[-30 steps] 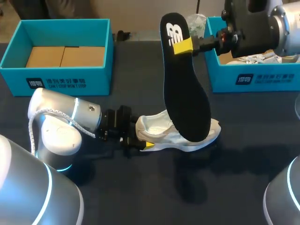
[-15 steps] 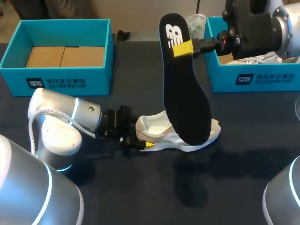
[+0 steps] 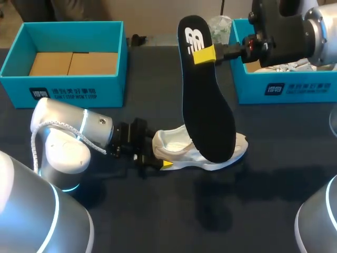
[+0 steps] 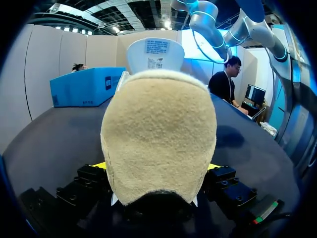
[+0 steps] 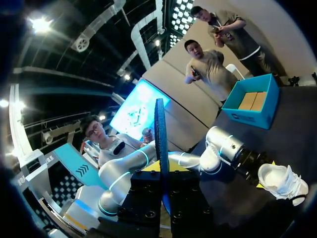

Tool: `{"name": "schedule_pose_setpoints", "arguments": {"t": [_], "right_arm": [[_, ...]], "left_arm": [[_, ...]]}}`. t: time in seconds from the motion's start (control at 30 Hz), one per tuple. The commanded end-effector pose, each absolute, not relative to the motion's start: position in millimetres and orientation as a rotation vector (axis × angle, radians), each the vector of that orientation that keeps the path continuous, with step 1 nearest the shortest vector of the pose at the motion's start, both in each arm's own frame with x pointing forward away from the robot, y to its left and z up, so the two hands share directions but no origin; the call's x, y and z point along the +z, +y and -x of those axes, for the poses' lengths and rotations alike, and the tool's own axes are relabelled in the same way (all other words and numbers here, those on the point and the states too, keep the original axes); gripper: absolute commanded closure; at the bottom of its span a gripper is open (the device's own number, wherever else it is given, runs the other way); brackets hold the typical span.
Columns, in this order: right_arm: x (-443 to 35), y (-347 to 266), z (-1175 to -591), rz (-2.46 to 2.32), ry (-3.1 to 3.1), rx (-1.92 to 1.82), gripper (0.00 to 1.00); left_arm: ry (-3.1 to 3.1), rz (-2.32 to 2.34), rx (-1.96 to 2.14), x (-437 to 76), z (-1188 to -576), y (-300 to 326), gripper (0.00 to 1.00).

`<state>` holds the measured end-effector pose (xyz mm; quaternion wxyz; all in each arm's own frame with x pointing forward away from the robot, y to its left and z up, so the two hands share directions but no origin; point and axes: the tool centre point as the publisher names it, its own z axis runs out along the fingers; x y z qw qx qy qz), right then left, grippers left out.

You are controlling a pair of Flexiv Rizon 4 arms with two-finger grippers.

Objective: Take the shoe out of the shoebox, open the shoe tongue, remove and reinsert the insole, then place the shoe into the shoebox

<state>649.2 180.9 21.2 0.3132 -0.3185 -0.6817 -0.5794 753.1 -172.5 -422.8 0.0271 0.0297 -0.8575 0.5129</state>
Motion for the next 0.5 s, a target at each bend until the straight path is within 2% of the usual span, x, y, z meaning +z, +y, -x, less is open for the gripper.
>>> {"name": "schedule_pose_setpoints", "arguments": {"t": [0.03,0.5], "right_arm": [[21.7,183.6,-650.8,0.841,-1.8,-1.523,1.0],[21.7,183.6,-650.8,0.841,-1.8,-1.523,1.0]], "left_arm": [[-2.657,-0.102,1.548,-412.8,-752.6,-163.2,0.0],[-2.802,-0.143,1.222,-395.7,-754.9,-145.3,0.0]]}}
